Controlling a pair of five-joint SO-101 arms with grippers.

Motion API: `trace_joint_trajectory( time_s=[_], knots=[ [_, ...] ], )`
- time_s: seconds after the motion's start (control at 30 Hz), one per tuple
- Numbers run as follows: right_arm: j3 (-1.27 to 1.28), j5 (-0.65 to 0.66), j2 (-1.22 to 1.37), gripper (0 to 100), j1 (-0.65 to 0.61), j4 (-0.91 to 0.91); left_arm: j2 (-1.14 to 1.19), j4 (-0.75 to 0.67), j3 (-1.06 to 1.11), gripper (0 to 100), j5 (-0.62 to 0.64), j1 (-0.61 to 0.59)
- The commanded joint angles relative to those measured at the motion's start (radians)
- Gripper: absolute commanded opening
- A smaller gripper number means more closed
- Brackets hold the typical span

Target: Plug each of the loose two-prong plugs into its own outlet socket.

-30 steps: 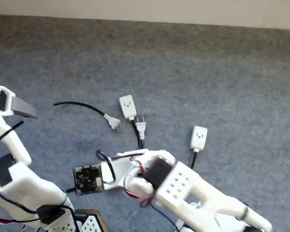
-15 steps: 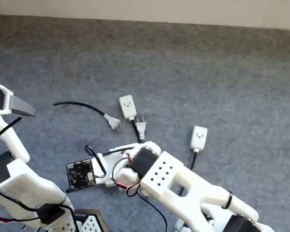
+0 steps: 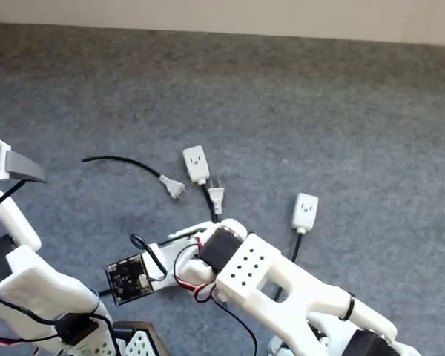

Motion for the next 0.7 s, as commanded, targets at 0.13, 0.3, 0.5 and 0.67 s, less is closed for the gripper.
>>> trace_joint_trajectory(
  time_s=[0.13, 0.3, 0.5, 0.67],
  knots=[
    [0.031, 0.011, -0.005, 0.5, 0.016, -0.058, -0.010, 0.003, -0.038, 38, -0.029, -0.005],
    [0.039, 0.037, -0.005, 0.5, 0.016, -0.058, -0.012, 0.005, -0.035, 38, -0.029, -0.019],
    [0.059, 0.077, 0.007, 0.5, 0.036, -0.054, -0.012, 0.006, -0.038, 38, -0.031, -0.030],
    [0.051, 0.100, 0.114, 0.5, 0.039, -0.059, -0.012, 0.006, -0.035, 38, -0.031, -0.030]
  ],
)
